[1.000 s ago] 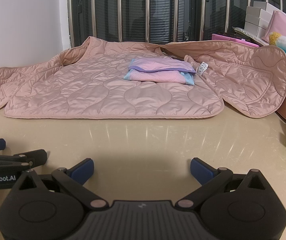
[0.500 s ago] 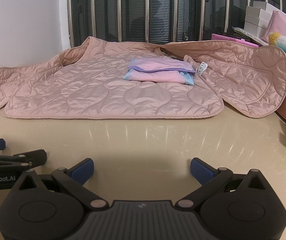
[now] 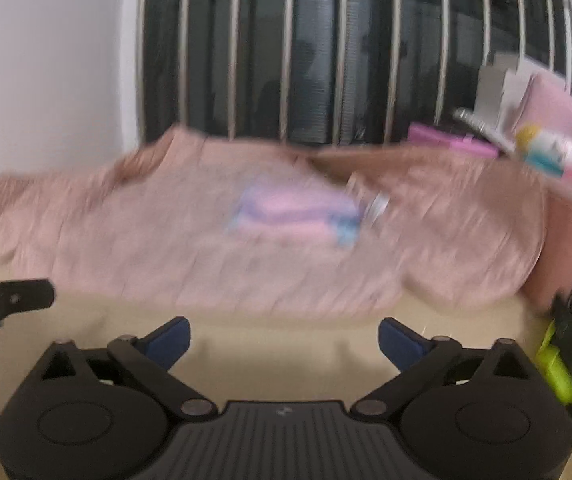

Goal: Fold clothes
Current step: 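Grasp the folded pink-and-blue garment with the left gripper while the right gripper grasps it too, then lift the pink-and-blue garment high with both grippers to let it unfold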

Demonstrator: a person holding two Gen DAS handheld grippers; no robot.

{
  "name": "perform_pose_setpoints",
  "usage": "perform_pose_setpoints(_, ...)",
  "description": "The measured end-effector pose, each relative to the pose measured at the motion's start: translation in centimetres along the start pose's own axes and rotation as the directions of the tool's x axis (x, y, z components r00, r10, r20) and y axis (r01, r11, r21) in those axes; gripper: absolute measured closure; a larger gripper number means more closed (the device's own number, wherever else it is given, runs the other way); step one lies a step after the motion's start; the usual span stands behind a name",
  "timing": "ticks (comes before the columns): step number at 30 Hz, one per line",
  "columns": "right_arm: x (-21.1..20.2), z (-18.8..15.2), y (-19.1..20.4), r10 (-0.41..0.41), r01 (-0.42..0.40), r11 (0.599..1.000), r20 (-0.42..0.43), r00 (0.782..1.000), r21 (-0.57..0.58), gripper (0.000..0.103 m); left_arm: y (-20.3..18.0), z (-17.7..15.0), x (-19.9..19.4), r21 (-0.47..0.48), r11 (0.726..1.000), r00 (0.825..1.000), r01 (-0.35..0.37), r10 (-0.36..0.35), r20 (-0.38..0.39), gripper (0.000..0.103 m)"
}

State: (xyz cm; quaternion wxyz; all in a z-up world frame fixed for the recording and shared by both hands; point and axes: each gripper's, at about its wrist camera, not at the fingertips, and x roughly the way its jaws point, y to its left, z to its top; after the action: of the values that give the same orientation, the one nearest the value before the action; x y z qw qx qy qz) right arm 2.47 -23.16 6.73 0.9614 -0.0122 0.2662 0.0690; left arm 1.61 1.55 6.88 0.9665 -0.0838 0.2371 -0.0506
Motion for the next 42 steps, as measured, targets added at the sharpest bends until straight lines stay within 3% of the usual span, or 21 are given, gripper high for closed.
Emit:
perform_pose_setpoints(4,4.7,5.6,-5.3,0.145,-0.143,0.974,0.003,0.989,0.176,0.000,-0.1,3.7,3.3,-0.040,0.999,0.983,0.018,-0.010,0.182,0.001)
perform_pose_setpoints(7,10.3,8.6,-9.2,0.246,-0.214,0.914,-0.051,0.968,0.343,0.003,-1.1,6.2,8.6,-0.043,0.999,0.993,0.032,-0.027,0.116,0.001)
perform_pose_setpoints(8,11.9,9.2,-10.1,0.263,-0.221,0.897,-0.060,0.963,0.384,0.012,-1.5,6.9,10.4,-0.047,0.998,0.996,0.038,-0.034,0.085,0.001)
perform_pose_setpoints(11,16.5,9.7,-11.9,0.267,-0.183,0.854,-0.109,0.958,0.488,0.021,-1.9,7.9,16.0,-0.149,0.986,0.996,0.074,-0.082,-0.044,0.001)
perform_pose_setpoints(12,18.0,9.7,-12.4,0.266,-0.166,0.842,-0.127,0.955,0.514,0.021,-1.9,8.1,17.9,-0.187,0.979,0.991,0.082,-0.100,-0.088,0.006)
perform_pose_setpoints(15,21.3,9.4,-13.4,0.271,-0.134,0.810,-0.162,0.949,0.571,0.035,-2.1,8.2,22.8,-0.286,0.954,0.969,0.085,-0.146,-0.197,0.022)
perform_pose_setpoints(16,22.1,9.1,-13.7,0.284,-0.136,0.793,-0.163,0.945,0.594,0.043,-2.1,8.1,24.0,-0.302,0.950,0.961,0.078,-0.152,-0.230,0.037)
perform_pose_setpoints(17,22.8,9.1,-13.9,0.289,-0.136,0.785,-0.163,0.943,0.604,0.050,-2.1,7.9,25.2,-0.317,0.946,0.952,0.073,-0.161,-0.260,0.041)
perform_pose_setpoints(19,24.0,9.0,-14.2,0.298,-0.137,0.774,-0.165,0.940,0.618,0.053,-2.3,7.7,26.9,-0.335,0.939,0.938,0.083,-0.187,-0.293,0.042)
perform_pose_setpoints(20,23.8,9.3,-14.1,0.297,-0.144,0.778,-0.155,0.942,0.611,0.060,-2.6,7.6,27.5,-0.333,0.940,0.933,0.080,-0.188,-0.305,0.047)
perform_pose_setpoints(21,23.5,9.5,-13.9,0.294,-0.153,0.784,-0.143,0.945,0.601,0.070,-2.8,7.4,28.0,-0.334,0.940,0.930,0.074,-0.186,-0.316,0.085)
perform_pose_setpoints(22,23.2,9.8,-13.8,0.292,-0.161,0.790,-0.132,0.947,0.591,0.098,-2.8,7.2,28.4,-0.351,0.933,0.925,0.074,-0.196,-0.326,0.100)
perform_pose_setpoints(24,22.6,10.4,-13.4,0.288,-0.178,0.802,-0.108,0.952,0.570,0.099,-2.4,7.2,28.5,-0.414,0.905,0.918,0.095,-0.241,-0.316,0.100)
perform_pose_setpoints(30,20.7,12.2,-12.4,0.278,-0.222,0.835,-0.037,0.960,0.504,0.100,-2.0,9.8,23.7,-0.418,0.879,0.934,0.228,-0.319,-0.160,0.100)
perform_pose_setpoints(33,16.3,14.3,-11.4,0.295,-0.276,0.850,0.029,0.955,0.449,0.101,-2.6,12.4,19.8,-0.398,0.874,0.933,0.279,-0.344,-0.101,0.101)
perform_pose_setpoints(36,10.4,16.5,-9.9,0.314,-0.334,0.866,0.113,0.943,0.372,0.101,-3.3,15.3,13.9,-0.344,0.855,0.915,0.388,-0.402,0.031,0.101)
perform_pose_setpoints(38,6.5,17.7,-8.7,0.323,-0.363,0.874,0.170,0.931,0.323,0.101,-3.7,17.2,9.8,-0.319,0.835,0.892,0.449,-0.439,0.108,0.101)
perform_pose_setpoints(42,-0.5,19.9,-7.0,0.335,-0.400,0.882,0.266,0.904,0.249,0.101,-4.7,20.5,2.7,-0.246,0.822,0.857,0.513,-0.479,0.190,0.101)
